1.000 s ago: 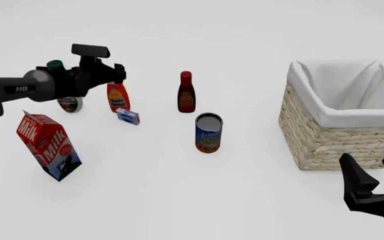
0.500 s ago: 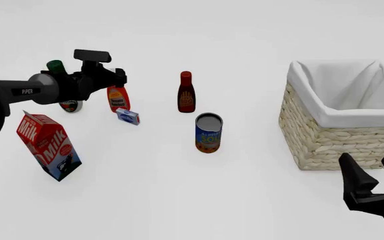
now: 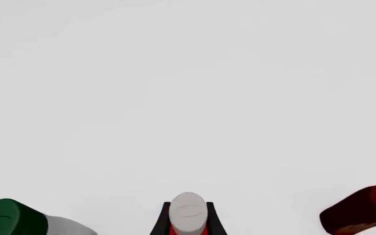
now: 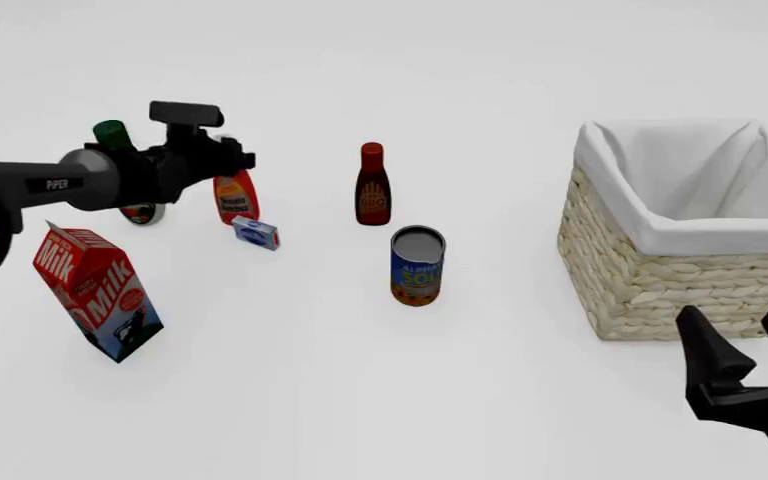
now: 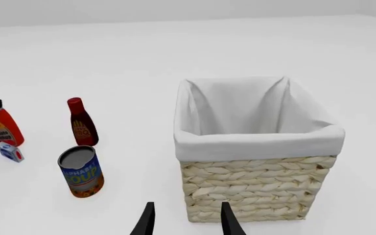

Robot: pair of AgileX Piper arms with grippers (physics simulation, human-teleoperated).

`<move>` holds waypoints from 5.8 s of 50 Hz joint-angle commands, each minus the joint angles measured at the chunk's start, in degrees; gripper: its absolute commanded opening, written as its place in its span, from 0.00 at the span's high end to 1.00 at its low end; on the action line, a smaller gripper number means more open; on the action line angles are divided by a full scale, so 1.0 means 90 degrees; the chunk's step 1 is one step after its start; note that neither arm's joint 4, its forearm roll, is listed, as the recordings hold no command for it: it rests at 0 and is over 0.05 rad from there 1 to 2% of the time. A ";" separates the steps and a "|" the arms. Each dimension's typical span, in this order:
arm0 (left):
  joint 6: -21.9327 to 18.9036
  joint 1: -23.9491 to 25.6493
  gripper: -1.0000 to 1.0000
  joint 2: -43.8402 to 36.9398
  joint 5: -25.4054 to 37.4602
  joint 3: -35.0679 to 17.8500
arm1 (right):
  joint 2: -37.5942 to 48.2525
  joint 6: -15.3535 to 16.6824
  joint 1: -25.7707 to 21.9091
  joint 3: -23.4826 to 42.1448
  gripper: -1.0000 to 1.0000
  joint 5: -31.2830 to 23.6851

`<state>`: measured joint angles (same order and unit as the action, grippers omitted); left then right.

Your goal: Pick the ketchup and place it in the basket.

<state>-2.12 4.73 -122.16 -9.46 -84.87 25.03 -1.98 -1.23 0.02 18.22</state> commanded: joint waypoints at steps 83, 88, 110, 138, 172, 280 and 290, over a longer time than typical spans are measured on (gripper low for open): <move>-0.1044 0.0778 1.00 0.5641 0.1940 0.2783 | 0.0111 0.1359 -0.2145 0.2087 0.00 -0.1559; -0.1056 0.0931 1.00 0.5851 0.2161 0.2825 | 0.0413 0.1344 -0.2373 0.2246 0.00 -0.1446; -0.1128 0.1824 1.00 0.6779 0.3177 0.2828 | 0.1667 0.1545 -0.3754 0.2848 0.00 -0.0805; -0.1115 0.2742 1.00 0.7018 0.3486 0.2964 | 0.2976 0.1861 -0.4785 0.3598 0.00 -0.0453; -0.0919 0.3546 1.00 0.6990 0.3657 0.2853 | 0.3630 0.1753 -0.5475 0.4522 0.00 -0.0643; -0.0607 0.4154 1.00 0.7192 0.4239 0.2314 | 0.5745 0.1256 -0.5998 0.5470 0.00 0.0327; -0.0570 0.4253 1.00 0.7198 0.4332 0.2212 | 0.5959 0.1258 -0.5979 0.5585 0.00 0.0361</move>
<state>-6.80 42.47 -57.54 29.09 -64.05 77.01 9.28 -55.19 49.27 21.23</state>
